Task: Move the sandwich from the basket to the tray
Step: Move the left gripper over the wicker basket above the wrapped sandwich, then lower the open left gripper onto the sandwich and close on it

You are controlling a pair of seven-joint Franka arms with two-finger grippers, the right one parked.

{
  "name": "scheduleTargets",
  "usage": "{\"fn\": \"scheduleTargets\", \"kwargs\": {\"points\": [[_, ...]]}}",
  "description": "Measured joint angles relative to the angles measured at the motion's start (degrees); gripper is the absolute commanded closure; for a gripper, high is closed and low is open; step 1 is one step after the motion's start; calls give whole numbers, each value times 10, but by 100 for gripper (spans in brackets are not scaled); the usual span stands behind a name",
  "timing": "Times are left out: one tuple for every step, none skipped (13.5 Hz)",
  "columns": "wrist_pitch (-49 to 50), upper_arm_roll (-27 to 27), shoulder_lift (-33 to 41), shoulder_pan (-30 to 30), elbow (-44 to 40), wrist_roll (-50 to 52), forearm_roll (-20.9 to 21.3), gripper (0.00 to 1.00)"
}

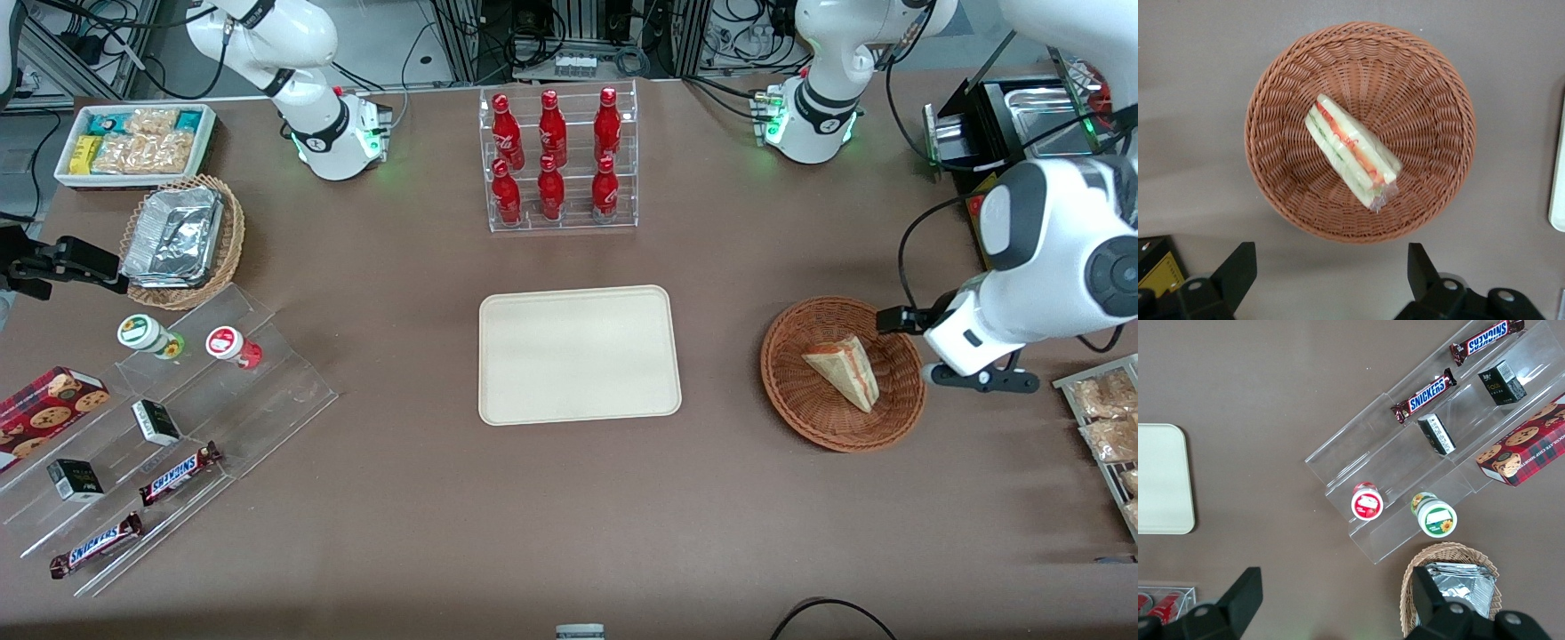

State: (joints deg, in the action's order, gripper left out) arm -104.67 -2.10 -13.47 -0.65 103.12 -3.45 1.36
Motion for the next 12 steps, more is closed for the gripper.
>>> {"fn": "scheduleTargets", "kwargs": {"points": [[-17,0,-5,0,9,2,0,0],[-34,0,-7,0,20,8,0,0],[-45,0,-7,0,29,19,0,0],[-50,0,-7,0,35,39,-1,0],[-52,0,-7,0,36,72,-1,0],[-52,0,-6,0,37,112,-1,0],[-55,0,-6,-1,37,156,-1,0],[-62,-1,-5,-1,38,192,-3,0],[-74,-1,-2,-1,45,212,-12,0],[-92,-1,4,-1,57,227,-27,0],[-108,-1,10,-1,71,243,-36,0],[-120,-1,14,-1,82,259,-38,0]]}}
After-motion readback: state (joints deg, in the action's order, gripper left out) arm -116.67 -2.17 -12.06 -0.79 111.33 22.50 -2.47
